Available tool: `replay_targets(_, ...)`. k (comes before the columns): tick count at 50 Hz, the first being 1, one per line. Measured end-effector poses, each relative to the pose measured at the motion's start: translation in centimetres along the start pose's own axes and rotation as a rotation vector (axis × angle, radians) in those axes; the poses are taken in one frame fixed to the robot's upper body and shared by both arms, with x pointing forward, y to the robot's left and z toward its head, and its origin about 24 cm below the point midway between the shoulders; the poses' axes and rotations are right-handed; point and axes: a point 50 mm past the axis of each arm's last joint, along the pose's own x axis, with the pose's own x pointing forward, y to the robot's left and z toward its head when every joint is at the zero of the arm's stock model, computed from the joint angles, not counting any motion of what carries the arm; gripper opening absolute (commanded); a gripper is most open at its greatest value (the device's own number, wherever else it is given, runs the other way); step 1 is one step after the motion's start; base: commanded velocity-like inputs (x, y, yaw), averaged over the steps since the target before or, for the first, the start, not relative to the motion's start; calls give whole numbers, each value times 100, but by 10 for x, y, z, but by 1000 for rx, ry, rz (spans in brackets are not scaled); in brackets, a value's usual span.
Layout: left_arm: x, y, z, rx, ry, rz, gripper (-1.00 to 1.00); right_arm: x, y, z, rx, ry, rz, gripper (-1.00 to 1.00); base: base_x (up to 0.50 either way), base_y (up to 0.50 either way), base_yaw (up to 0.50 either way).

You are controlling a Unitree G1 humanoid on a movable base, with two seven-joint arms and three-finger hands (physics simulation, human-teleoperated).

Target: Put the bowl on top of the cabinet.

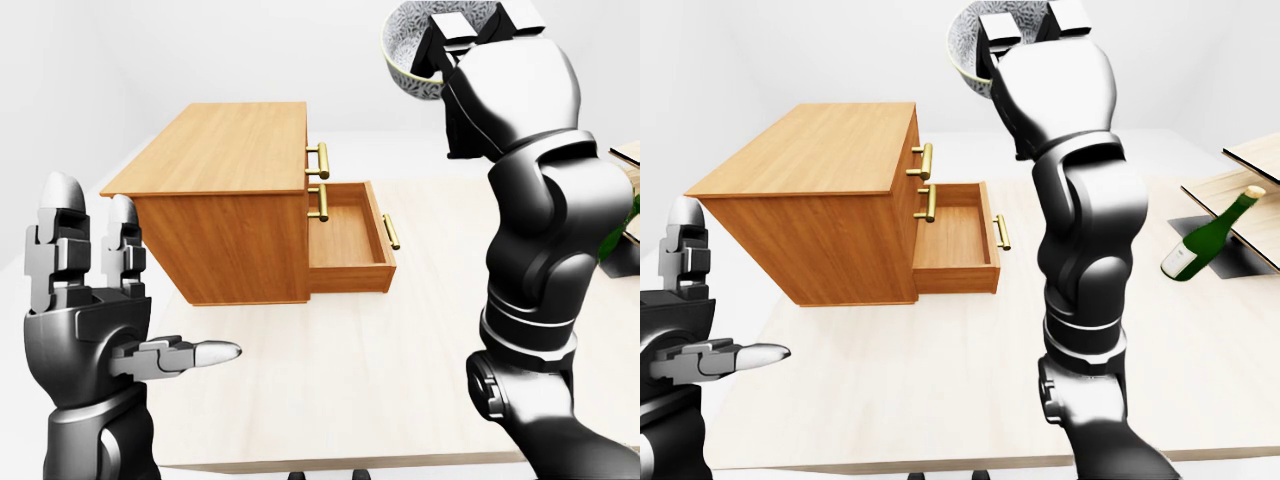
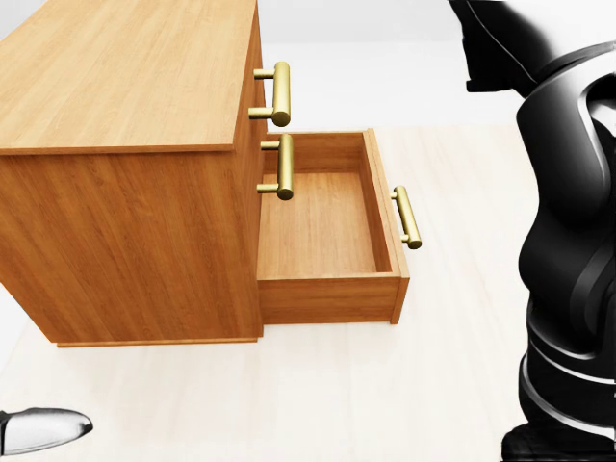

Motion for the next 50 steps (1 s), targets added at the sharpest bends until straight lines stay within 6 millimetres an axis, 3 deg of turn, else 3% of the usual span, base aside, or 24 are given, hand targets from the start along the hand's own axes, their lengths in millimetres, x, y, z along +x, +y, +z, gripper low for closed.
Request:
replay_targets(12,1,1,0,1,-4,5,100,59,-16,8,25,-57,84,-100,0,0,0)
replay_targets(24,1,1,2,2,-9,5,100,102,-28,27,58,-97,197,-100,0,0,0)
replay_targets(36,1,2,3,2,-16,8,100,123,-30,60,76,-175,301,-100,0,0,0)
replay_targets(50,2,2,3,1,-18,9,100,126,-23,97,60,-278,369,-100,0,0,0)
